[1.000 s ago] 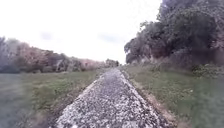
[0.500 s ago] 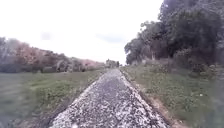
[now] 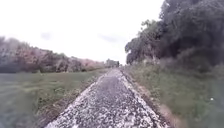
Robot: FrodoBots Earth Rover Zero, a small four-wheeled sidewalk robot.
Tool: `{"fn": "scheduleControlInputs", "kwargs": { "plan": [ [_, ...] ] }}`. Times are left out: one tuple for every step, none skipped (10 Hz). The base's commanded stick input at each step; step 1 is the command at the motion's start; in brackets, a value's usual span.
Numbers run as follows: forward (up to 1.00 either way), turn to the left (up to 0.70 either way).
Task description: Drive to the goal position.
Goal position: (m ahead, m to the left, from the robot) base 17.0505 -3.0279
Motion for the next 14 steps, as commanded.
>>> {"fn": "scheduleControlInputs", "kwargs": {
  "plan": [
    [0.6, -0.03],
    [0.6, 0.0],
    [0.6, 0.0],
    [0.6, 0.0],
    [0.6, 0.0],
    [0.6, 0.0],
    [0.6, 0.0],
    [0.6, 0.0],
    [0.6, 0.0],
    [0.6, 0.0],
    [0.6, 0.0],
    [0.6, 0.0],
    [0.6, 0.0],
    [0.6, 0.0]
  ]
}}
